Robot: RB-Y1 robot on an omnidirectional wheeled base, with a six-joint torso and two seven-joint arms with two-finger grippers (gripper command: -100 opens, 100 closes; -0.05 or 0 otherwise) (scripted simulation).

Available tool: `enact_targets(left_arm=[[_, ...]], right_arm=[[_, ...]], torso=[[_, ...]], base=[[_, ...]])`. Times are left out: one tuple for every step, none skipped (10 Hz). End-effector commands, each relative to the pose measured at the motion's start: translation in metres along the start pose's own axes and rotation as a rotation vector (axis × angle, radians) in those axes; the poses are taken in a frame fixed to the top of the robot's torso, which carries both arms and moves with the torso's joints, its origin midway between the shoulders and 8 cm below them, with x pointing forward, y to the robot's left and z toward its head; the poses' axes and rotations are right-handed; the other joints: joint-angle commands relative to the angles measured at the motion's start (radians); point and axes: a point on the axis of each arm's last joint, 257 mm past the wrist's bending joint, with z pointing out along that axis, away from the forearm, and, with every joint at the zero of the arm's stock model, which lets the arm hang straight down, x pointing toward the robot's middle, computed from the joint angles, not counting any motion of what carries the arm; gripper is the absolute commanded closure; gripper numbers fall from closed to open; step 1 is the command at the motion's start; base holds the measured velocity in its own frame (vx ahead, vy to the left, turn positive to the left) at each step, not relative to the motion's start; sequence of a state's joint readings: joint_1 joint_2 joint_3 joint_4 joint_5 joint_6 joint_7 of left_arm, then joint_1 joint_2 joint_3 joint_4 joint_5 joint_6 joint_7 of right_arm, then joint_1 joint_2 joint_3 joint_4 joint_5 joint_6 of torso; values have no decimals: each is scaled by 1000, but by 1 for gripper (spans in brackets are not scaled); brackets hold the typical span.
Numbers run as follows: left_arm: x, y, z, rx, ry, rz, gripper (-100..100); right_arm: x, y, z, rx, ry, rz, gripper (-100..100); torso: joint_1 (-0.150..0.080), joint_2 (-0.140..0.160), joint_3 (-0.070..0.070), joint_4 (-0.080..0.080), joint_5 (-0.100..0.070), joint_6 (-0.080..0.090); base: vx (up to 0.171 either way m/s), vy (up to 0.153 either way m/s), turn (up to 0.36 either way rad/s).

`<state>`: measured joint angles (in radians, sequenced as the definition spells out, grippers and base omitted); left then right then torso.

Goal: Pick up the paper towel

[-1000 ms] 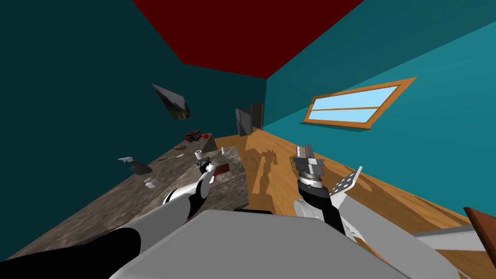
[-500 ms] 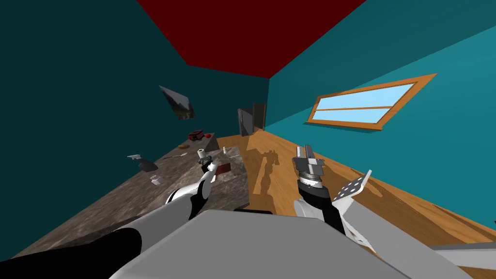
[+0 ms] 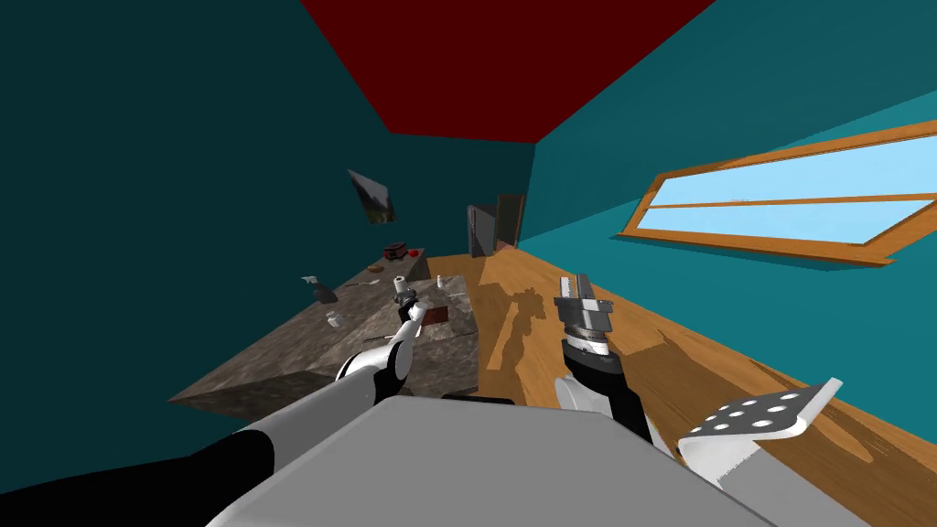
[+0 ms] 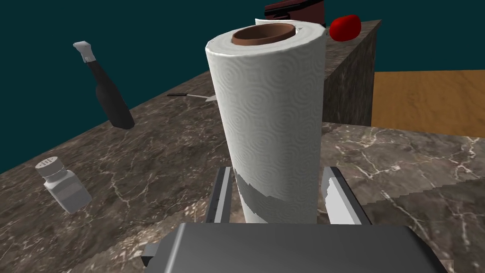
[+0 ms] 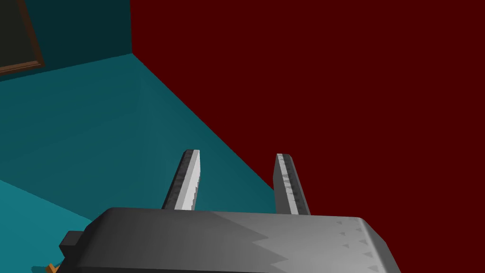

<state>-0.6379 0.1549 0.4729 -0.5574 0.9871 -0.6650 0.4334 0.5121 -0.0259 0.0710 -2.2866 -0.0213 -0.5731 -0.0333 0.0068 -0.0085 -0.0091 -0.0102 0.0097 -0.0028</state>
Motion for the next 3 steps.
enact_targets(left_arm=[[2, 10, -6, -19, 4, -4, 100], [1, 6, -5, -10, 4, -6, 100], [2, 7, -5, -13, 4, -5, 0]], right_arm=[[0, 0, 0, 0, 0, 0, 0], [0, 0, 0, 0, 0, 0, 0], [0, 0, 0, 0, 0, 0, 0]], torso=[[0, 0, 0, 0, 0, 0], [0, 1, 1, 0, 0, 1], [1, 2, 1, 0, 0, 1]], base=[[41, -9, 86], [11, -5, 0], [0, 0, 0]])
